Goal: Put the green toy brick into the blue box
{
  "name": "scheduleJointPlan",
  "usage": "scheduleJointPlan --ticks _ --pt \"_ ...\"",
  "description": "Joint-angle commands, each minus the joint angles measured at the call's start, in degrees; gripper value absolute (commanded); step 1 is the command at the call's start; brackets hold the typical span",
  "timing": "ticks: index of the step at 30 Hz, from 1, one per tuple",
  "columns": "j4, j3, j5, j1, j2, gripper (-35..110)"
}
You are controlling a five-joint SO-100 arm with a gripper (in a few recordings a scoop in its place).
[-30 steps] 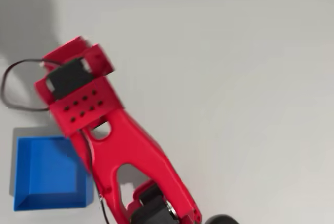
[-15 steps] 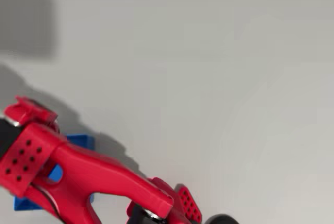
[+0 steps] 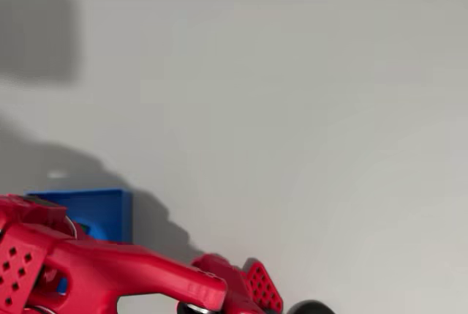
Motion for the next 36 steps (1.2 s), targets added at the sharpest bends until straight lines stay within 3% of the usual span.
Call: scheduleJointPlan --ticks 1,14,24,36 --pt "-0.88 0.88 0.18 -1.93 4.22 0" --pt "-3.16 2.02 -3.16 -2.20 4.04 20" --pt "-3.08 -1.93 -1.14 0.00 4.04 0" --pt "-2.72 -12.22 -2.64 17.67 4.92 0"
